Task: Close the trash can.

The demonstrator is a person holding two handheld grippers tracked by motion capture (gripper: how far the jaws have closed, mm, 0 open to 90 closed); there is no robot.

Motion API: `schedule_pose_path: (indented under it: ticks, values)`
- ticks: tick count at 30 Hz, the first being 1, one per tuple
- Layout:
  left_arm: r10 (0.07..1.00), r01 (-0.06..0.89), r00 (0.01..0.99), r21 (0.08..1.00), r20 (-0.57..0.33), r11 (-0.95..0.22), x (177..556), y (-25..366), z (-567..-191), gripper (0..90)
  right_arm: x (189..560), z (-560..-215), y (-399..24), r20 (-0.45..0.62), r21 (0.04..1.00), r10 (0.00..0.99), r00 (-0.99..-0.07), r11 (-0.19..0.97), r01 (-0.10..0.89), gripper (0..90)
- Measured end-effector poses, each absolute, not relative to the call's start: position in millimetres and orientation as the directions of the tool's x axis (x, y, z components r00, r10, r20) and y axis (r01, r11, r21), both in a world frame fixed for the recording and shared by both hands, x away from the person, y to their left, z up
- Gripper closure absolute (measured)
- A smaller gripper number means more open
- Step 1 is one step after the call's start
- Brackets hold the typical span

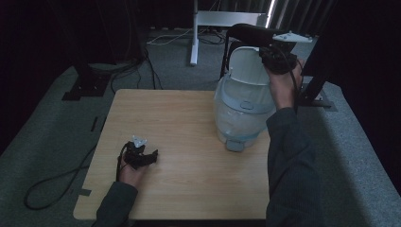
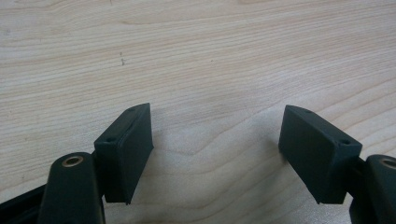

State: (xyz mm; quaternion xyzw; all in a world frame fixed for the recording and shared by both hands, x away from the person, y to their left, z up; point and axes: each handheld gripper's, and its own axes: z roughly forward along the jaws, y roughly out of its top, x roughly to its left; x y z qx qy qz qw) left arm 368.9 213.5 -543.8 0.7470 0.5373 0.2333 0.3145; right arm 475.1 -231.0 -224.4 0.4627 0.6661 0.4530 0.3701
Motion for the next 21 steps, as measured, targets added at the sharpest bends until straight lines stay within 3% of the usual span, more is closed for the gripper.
schedule_pose_path:
  ticks: [6,21]
  values:
    - [0.949,0.656,0.314,0.72,0.011,-0.225,369,214,-544,25.9,478,-222,-228,-0.093,0.945,0.958,-0.273,0.172,0.279,89.4]
    - [0.949,0.655,0.314,0.721,0.01,-0.224,369,213,-544,25.9,487,-222,-228,-0.096,0.948,0.969,-0.226,0.158,0.277,89.6]
